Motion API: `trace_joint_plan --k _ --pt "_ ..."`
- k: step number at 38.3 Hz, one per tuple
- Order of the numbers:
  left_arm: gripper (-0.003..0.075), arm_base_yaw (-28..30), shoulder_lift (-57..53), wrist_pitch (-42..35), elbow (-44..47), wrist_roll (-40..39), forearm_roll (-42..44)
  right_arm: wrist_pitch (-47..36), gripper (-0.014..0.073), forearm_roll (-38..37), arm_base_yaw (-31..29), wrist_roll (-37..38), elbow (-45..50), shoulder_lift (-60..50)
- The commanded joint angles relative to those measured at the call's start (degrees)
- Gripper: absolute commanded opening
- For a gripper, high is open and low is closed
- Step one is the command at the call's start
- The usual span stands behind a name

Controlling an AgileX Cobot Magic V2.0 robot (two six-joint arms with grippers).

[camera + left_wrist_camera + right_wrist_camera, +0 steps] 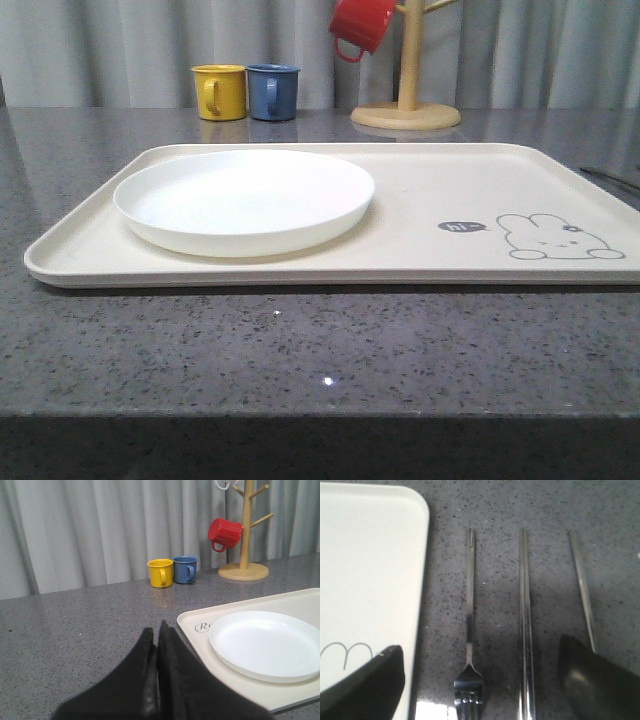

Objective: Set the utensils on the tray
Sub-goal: 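Move the right gripper above the steel fork, then grasp the steel fork with the right gripper and lift it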

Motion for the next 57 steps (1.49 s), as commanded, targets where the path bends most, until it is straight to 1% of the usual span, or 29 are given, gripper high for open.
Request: trace_joint_plan --k 1,11,14,19,22,37,42,48,51,54,57 --pt "-0.0018 0.12 0.66 -4.87 -1.42 -0.65 -0.67 -2.06 0.0642 -0.68 0.80 -0.63 -3.67 2.90" --pt "-0.0018 0.12 0.66 -4.87 -1.42 -0.65 -0.67 -2.78 0.0639 -0.68 0.80 -0.63 -4.94 10.12" --pt "-0.0018 0.12 0.66 -4.87 -1.42 -0.65 -0.67 -3.34 0.0601 -0.68 0.80 -0.63 -4.94 11.61" --pt "-0.0018 0.12 0.66 -4.87 -1.42 -0.65 -0.67 -4.24 0.0505 -0.68 0.80 -0.63 -4.94 13.38" --pt "-0.0018 0.12 0.66 -4.87 -1.42 -0.65 -0.67 -4.58 0.0463 -0.68 0.80 -0.63 -4.94 14.18" --pt "-0.0018 0.12 0.66 -4.87 -1.42 -0.65 -0.67 -4.88 0.0348 -0.62 0.80 -0.63 -4.94 17.67" --pt "-0.0018 0.12 0.66 -4.87 -1.42 -0.65 -0.67 -4.87 0.0246 -0.62 0.80 -0.63 -4.94 17.75" --pt "-0.0018 0.12 0.66 -4.87 -1.42 -0.65 -0.67 -3.95 0.0052 -0.67 0.80 -0.63 -4.94 17.68" --pt "-0.0018 0.12 0.66 -4.87 -1.42 -0.65 -0.67 -3.59 -0.0017 -0.67 0.80 -0.63 -4.94 17.56" --pt "-0.0018 0.12 0.66 -4.87 -1.42 -0.65 -0.67 -3.53 -0.0055 -0.67 0.80 -0.63 -4.94 17.25" --pt "-0.0018 0.12 0.66 -4.87 -1.42 -0.65 -0.67 -3.53 -0.0060 -0.67 0.80 -0.63 -4.94 16.53"
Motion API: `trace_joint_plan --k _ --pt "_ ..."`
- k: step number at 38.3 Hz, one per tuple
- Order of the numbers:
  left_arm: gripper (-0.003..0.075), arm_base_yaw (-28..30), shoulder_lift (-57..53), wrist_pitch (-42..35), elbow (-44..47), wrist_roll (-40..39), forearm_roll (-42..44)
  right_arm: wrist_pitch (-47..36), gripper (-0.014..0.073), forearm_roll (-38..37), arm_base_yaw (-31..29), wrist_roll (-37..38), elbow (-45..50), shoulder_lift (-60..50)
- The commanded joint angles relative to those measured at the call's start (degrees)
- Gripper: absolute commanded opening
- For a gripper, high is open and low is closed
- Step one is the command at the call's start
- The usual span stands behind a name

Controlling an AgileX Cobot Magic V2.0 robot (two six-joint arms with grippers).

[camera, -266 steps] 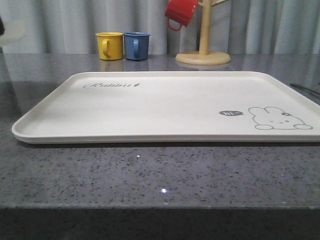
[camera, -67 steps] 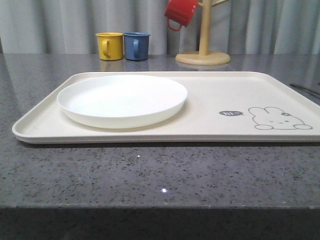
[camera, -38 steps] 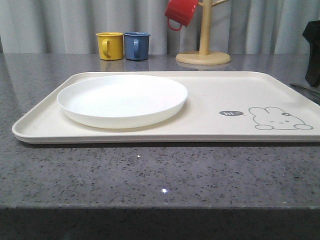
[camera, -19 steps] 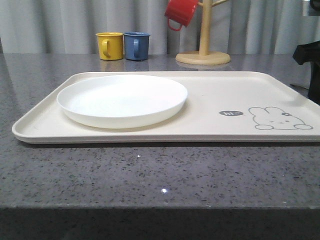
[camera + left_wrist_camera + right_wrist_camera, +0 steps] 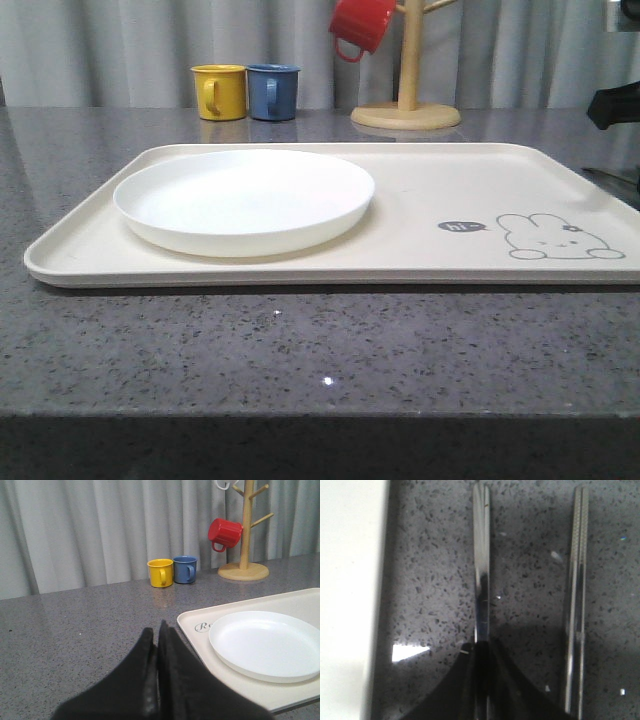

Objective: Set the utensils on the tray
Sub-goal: 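Grasp the steel fork with the right gripper and lift it, then lower the fork onto the tray beside the plate and open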

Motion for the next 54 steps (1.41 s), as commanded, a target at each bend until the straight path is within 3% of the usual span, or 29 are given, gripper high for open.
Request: trace_joint_plan --k 1,10,15,20,33,47,54 --pt "-0.0018 0.12 0.66 -4.87 -1.42 -0.65 -0.67 -0.44 -0.0060 -0.10 -0.14 -0.63 -1.53 -3.36" --pt "-0.0018 0.12 0.66 -4.87 -1.42 -0.65 -0.67 4.43 -0.0058 0.17 0.19 -0.63 -3.75 -8.03" --pt "-0.0018 0.12 0.66 -4.87 -1.42 -0.65 -0.67 10.44 -0.0058 0.23 3.62 0.55 -8.36 -9.52" --pt "-0.0018 0.12 0.66 -4.87 -1.42 -0.65 -0.67 14.49 -0.0058 -0.33 9.78 7.72 -11.70 -9.66" --pt "-0.0018 0.12 0.66 -4.87 -1.42 -0.65 -0.67 7.35 -0.0058 -5.88 27.66 28.15 -12.31 -4.75" --pt "-0.0018 0.12 0.66 -4.87 -1.42 -0.65 -0.67 5.04 -0.0058 -9.54 29.44 37.98 -15.67 3.90" --pt "-0.0018 0.12 0.66 -4.87 -1.42 -0.65 -0.67 5.94 -0.0058 -10.83 29.44 38.05 -17.53 6.32"
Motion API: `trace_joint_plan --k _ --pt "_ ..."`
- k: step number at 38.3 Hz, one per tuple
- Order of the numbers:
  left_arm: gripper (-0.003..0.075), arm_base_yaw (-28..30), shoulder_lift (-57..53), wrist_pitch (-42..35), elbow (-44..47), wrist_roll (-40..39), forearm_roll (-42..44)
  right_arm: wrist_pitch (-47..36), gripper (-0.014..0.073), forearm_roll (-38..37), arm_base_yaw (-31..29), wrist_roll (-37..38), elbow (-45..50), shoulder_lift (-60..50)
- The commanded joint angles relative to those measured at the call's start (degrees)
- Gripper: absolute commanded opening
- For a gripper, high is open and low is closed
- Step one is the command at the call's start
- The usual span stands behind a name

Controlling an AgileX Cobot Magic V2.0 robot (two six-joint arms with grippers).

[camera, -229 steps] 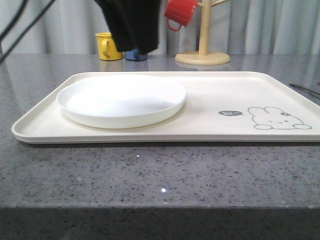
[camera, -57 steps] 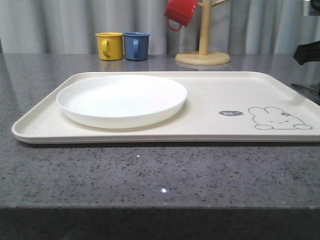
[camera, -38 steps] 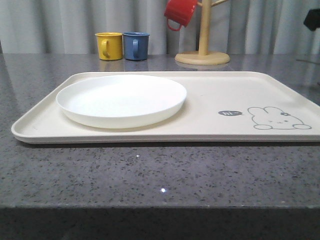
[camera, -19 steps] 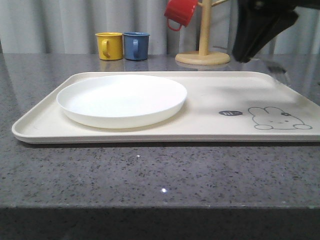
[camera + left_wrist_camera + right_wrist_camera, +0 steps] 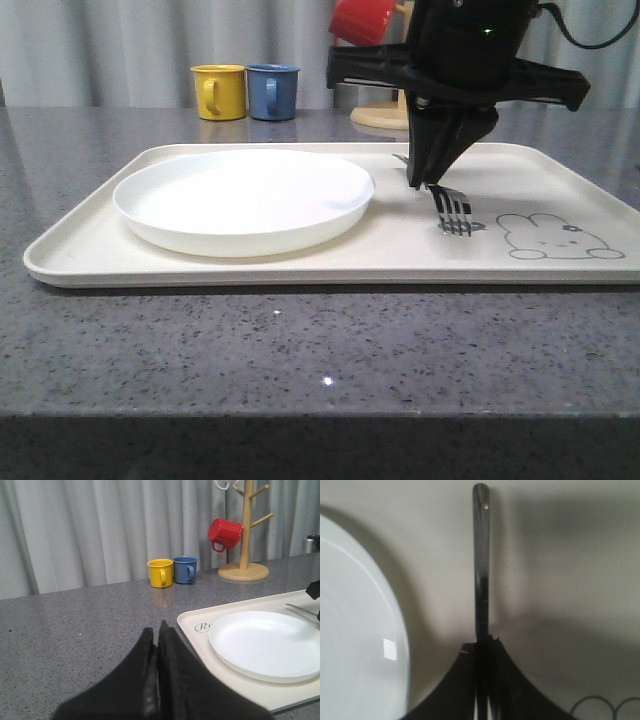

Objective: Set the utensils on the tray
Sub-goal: 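Lower the fork onto the tray beside the plate and open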

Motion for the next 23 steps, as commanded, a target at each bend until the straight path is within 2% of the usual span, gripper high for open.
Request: trace_joint_plan --k 1,16,19,23 --pt "-0.0018 0.12 0.66 -4.87 -1.42 -0.65 -0.67 -1.95 -0.0058 -1.70 -0.02 0.41 -2.46 -1.42" --pt "-0.0018 0.12 0.66 -4.87 -1.42 -0.65 -0.67 -2.57 -0.0056 -3.07 -0.02 0.41 -2.46 0.78" --pt "-0.0018 0.12 0.66 -4.87 -1.42 -0.65 -0.67 -2.57 -0.0029 -3.07 -0.02 0.41 -2.46 0.71" --pt "-0.0018 0.12 0.66 -4.87 -1.42 -0.65 -0.67 -2.01 0.0050 -3.07 -0.02 0.41 -2.46 0.71"
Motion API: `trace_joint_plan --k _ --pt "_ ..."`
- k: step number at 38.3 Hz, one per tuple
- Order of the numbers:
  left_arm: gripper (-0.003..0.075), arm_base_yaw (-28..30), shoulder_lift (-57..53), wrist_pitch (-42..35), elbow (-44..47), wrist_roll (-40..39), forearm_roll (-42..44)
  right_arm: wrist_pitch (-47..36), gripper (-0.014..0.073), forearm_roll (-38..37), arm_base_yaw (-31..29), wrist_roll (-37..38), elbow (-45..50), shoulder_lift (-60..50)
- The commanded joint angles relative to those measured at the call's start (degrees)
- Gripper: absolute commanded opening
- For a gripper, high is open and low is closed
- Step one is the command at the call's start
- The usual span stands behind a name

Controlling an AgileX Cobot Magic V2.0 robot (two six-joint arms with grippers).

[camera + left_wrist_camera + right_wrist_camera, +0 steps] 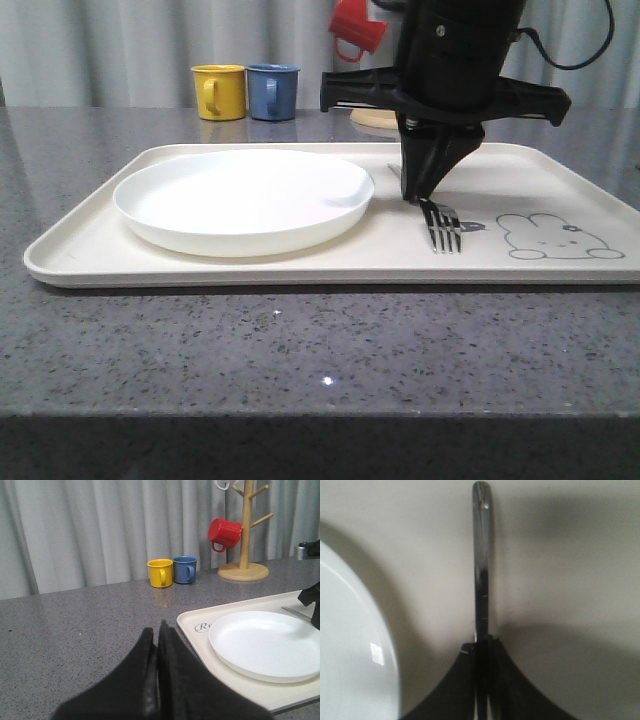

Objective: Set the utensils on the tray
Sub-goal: 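Lower the fork onto the tray beside the plate and open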

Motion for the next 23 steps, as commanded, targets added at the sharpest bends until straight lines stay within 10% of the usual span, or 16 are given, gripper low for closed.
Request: trace_joint_plan --k 1,14,23 --pt "-0.0018 0.12 0.66 -4.87 -1.42 -0.65 -0.67 -0.89 0.0072 -1.51 -0.02 -0.04 -1.65 -2.11" --pt "-0.0018 0.12 0.66 -4.87 -1.42 -0.65 -0.67 6.39 0.0391 -2.11 -0.02 0.07 -7.24 -2.41" --pt "-0.0018 0.12 0.66 -4.87 -1.42 -0.65 -0.67 21.62 0.0407 -4.37 -0.17 -5.84 -19.30 -2.41"
